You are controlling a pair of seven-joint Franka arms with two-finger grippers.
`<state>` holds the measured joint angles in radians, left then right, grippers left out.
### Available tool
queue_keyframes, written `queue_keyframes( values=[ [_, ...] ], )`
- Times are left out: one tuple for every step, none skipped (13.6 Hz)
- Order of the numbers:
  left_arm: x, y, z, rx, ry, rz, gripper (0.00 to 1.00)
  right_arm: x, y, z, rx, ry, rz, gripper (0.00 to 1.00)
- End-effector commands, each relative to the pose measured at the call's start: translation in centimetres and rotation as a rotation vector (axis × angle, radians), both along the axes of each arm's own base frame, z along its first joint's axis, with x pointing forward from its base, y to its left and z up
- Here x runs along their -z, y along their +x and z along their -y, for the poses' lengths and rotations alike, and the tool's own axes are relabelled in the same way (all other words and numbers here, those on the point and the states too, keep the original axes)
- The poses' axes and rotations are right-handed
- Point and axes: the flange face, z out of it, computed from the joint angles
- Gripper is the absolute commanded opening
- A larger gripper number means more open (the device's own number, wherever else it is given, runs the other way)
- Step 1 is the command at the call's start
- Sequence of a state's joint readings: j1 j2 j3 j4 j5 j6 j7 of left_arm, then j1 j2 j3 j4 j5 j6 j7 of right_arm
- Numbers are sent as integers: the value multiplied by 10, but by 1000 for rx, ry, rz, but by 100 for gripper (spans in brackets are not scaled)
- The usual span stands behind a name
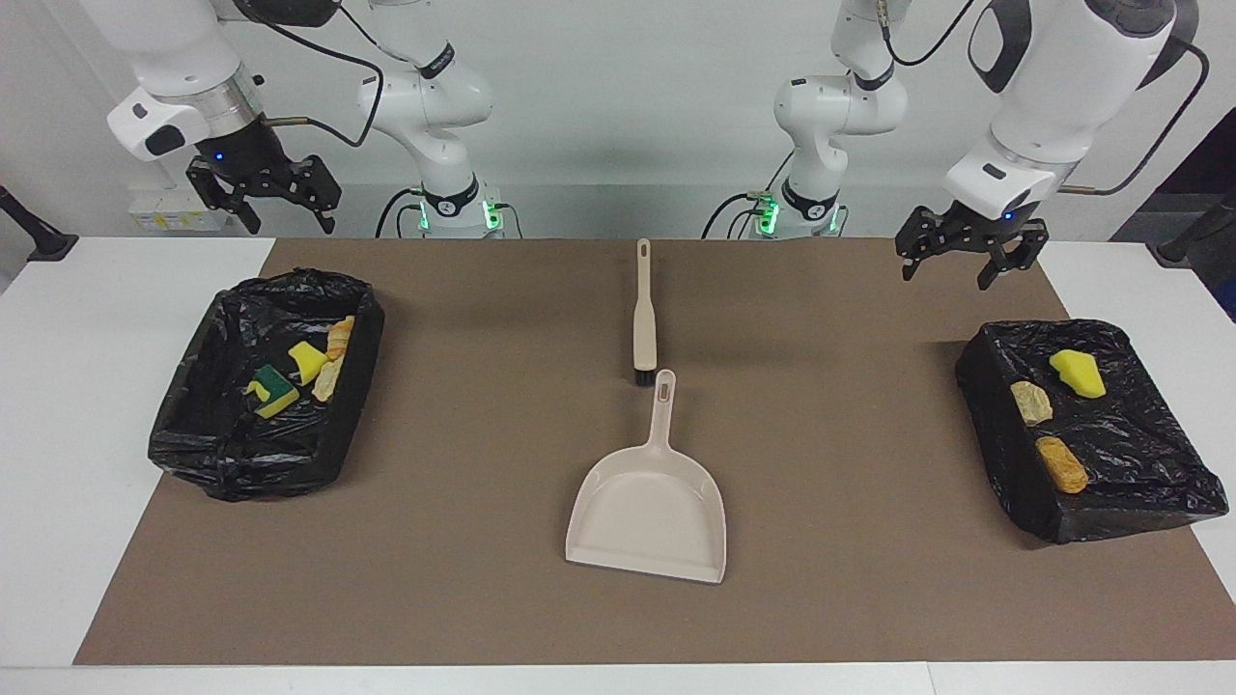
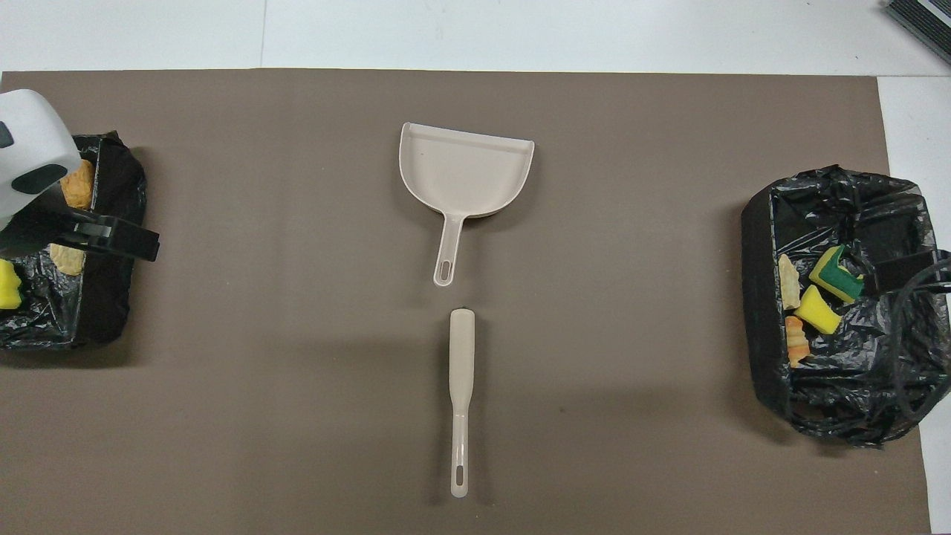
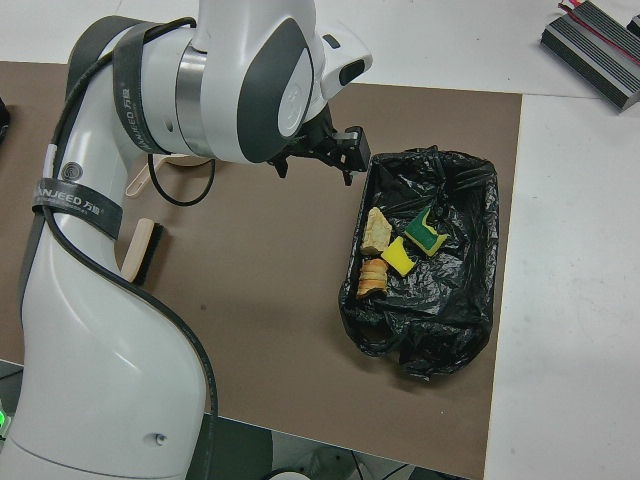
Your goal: Sweep and dump trash in bin
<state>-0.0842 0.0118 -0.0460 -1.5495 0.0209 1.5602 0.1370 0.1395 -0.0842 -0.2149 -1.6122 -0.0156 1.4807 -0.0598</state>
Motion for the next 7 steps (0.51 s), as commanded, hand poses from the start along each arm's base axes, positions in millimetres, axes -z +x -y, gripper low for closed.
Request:
queue_keyframes(
  values=[
    [-8,-2,-5,26,-12,-12,100,-2,-5,-3,12,4,7,100],
    [-13,-6,-6,24,-14,-6,100,-2,-5,-3,12,4,7,100],
    [-15,-8,-6,24,-14,-4,100,-1,-5,-3,12,2,7,100],
    [-14,-10,-8,21,-15,-6,100,-1,-5,-1,18,2,7,100],
    [-14,-13,-10,17,-14,-9,100,-1,-5,-2,15,2,7,100],
    [-12,-14,-12,15,-14,-10,100,-1,-5,-3,12,2,7,100],
    [-12,-15,-13,14,-15,-10,100,-1,-5,-3,12,2,7,100]
  ],
)
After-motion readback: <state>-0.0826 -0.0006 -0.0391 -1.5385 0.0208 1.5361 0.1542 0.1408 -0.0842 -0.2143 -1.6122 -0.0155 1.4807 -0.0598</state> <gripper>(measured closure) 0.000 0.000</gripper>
